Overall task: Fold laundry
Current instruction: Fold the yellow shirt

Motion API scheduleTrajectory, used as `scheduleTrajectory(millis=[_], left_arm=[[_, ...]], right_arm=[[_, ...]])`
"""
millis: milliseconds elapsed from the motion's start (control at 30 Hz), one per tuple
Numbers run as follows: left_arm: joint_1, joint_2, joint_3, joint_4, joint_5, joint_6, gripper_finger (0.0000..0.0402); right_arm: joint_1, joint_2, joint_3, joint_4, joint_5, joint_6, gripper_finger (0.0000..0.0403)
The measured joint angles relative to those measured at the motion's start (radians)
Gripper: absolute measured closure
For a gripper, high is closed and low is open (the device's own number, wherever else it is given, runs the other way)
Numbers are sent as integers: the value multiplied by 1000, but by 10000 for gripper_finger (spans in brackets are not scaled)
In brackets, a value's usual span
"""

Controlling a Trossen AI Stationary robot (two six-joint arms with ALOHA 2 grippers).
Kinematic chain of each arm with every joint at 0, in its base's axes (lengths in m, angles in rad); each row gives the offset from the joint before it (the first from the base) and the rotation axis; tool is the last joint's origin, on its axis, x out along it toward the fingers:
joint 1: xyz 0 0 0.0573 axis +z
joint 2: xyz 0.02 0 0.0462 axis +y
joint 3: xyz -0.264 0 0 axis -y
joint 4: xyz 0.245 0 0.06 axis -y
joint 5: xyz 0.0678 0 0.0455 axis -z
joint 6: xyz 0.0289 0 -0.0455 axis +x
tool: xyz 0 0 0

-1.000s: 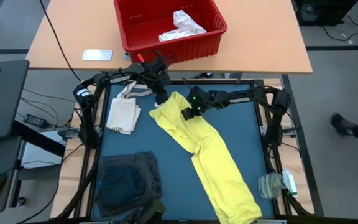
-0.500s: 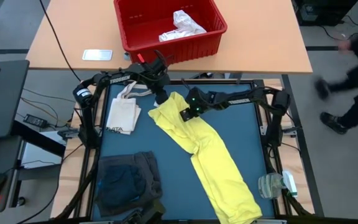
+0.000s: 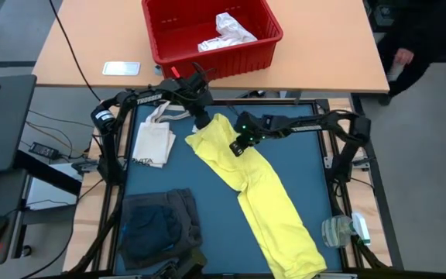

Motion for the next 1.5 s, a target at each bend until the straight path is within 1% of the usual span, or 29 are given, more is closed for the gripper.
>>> scheduleTrajectory(millis=[133,233,333,467,600,700,867,967,1033,1100,1233,1367,1400,1500], left_arm=[[-3,0,0,0,0,-14,267],[-13,0,0,0,1,-19,267],[-27,0,0,2,10,-47,267],[-51,7,0,38,63,-82,266],[-66,26,0,53,70,-104,256],[-54,37,0,49,70,-123,235],[1,38,0,35,69,-135,189],[35,42,0,73,108,-146,172],[42,54,1,98,117,-159,169],[38,68,0,85,131,-161,169],[3,88,0,79,152,-160,175],[-34,107,0,85,147,-147,179],[-37,107,0,88,136,-147,180],[-36,113,0,117,53,-160,190]], right_arm=[[7,74,0,14,-157,67,378],[21,99,0,17,-216,77,358],[27,89,0,20,-215,102,322],[23,48,-1,17,-156,134,275],[5,11,-1,-8,-127,138,249],[4,-18,-1,-15,-126,139,246],[28,-29,-1,-29,-127,143,247],[41,-30,-1,-29,-127,162,247],[50,-30,-1,-30,-123,178,247],[56,-30,-1,-33,-123,199,247],[67,-42,-1,-37,-112,226,247],[67,-63,-1,-52,-107,230,247],[67,-66,-1,-59,-103,232,247],[67,-75,-1,-67,-98,232,247]])
